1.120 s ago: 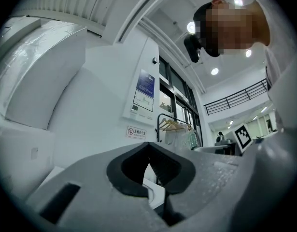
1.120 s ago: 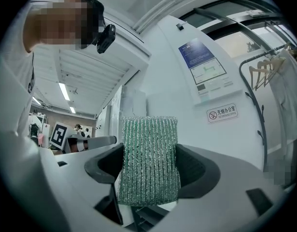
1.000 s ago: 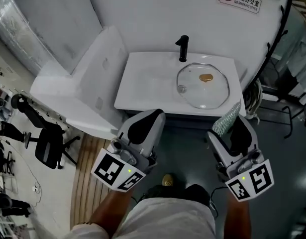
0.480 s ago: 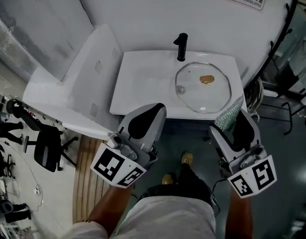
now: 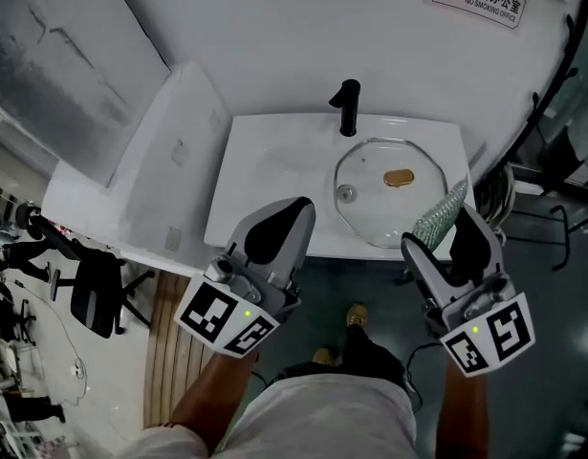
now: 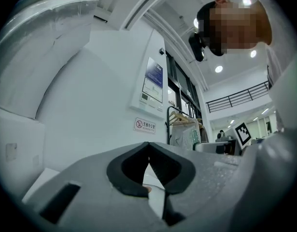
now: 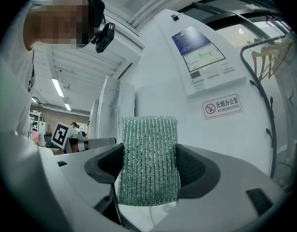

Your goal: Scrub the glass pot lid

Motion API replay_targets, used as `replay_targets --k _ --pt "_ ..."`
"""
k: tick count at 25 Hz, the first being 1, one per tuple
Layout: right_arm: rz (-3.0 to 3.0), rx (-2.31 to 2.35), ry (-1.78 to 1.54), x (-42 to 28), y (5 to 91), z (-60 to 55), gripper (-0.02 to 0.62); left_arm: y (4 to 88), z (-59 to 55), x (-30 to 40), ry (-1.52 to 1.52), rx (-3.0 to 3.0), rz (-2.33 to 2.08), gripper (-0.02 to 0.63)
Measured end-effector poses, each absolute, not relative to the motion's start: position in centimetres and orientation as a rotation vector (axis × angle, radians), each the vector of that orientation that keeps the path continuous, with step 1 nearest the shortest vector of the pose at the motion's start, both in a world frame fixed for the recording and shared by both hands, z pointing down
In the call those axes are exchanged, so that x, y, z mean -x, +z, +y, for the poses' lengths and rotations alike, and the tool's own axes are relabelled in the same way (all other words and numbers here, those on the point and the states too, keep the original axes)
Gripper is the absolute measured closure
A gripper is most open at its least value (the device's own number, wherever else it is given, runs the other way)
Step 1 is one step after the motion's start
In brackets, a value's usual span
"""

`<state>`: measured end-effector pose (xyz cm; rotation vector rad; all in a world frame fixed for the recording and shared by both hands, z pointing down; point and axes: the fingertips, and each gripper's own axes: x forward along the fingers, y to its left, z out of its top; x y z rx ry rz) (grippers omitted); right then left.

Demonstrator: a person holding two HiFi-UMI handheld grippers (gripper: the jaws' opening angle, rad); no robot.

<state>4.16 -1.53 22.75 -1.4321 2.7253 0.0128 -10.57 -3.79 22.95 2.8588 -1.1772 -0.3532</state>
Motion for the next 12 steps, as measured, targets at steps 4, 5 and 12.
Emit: replay_targets --k 4,5,12 --pt "2.727 1.419 0.018 -5.7 22.6 -4.6 0.264 23.1 -6.7 9.2 -0.34 -2.859 -1.19 0.591" --pt "2.727 1.414 0.021 -6.1 22.5 -5.4 0.264 23.0 -7.4 9.0 -0.337 -2.859 -1.197 0.591" --pt "2.76 1.37 0.027 -8.3 22.6 -10.7 0.262 23.3 -12.4 7.2 -0.313 -2.838 -1.263 0.591"
